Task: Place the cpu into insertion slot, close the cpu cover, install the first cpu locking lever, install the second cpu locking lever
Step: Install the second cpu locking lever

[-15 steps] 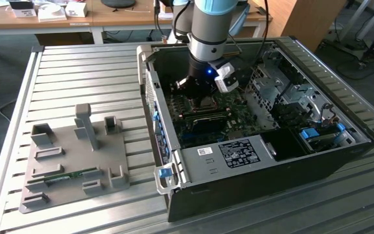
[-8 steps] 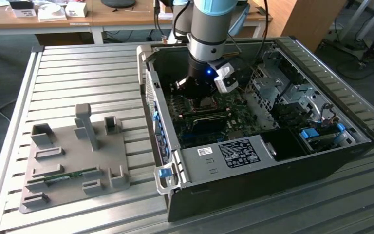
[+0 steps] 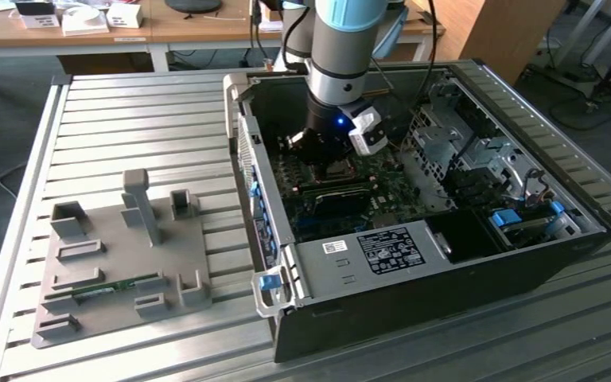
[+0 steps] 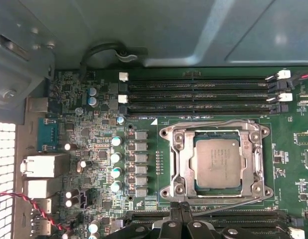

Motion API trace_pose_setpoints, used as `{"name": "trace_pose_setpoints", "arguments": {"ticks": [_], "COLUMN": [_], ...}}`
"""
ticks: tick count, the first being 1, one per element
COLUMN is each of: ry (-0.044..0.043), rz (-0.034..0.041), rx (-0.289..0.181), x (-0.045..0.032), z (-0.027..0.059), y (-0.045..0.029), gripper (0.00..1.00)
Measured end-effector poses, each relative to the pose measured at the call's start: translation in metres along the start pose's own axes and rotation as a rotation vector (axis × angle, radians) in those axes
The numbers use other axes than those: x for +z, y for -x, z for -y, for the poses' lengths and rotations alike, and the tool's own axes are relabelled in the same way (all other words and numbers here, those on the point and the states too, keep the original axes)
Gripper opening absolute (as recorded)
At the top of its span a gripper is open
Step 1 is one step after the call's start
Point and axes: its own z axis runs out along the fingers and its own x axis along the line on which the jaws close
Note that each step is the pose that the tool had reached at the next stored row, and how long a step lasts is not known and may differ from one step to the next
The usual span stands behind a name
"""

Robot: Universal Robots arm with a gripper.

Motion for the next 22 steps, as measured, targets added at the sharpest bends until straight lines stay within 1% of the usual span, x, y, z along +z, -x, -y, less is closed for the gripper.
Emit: {"name": "trace_pose_setpoints", "arguments": {"ticks": [6,10,16,19,22], "ry": [0.0000,0.0002,0.0006,0.0006,0.0002], "rz": [0.0010,0.0020,0.0114,0.0131,0.0130], "rx": [0.000,0.000,-0.001,-0.001,-0.001], "x": [0.0057,0.0067,0.0083,0.0098,0.0104], "z": [0.0004,0.0004,0.0007,0.0008,0.0009], "y": [-0.0006,-0.0012,-0.0069,-0.0075,-0.0076], "gripper": [0.11,0.11,0.11,0.11,0.11]}}
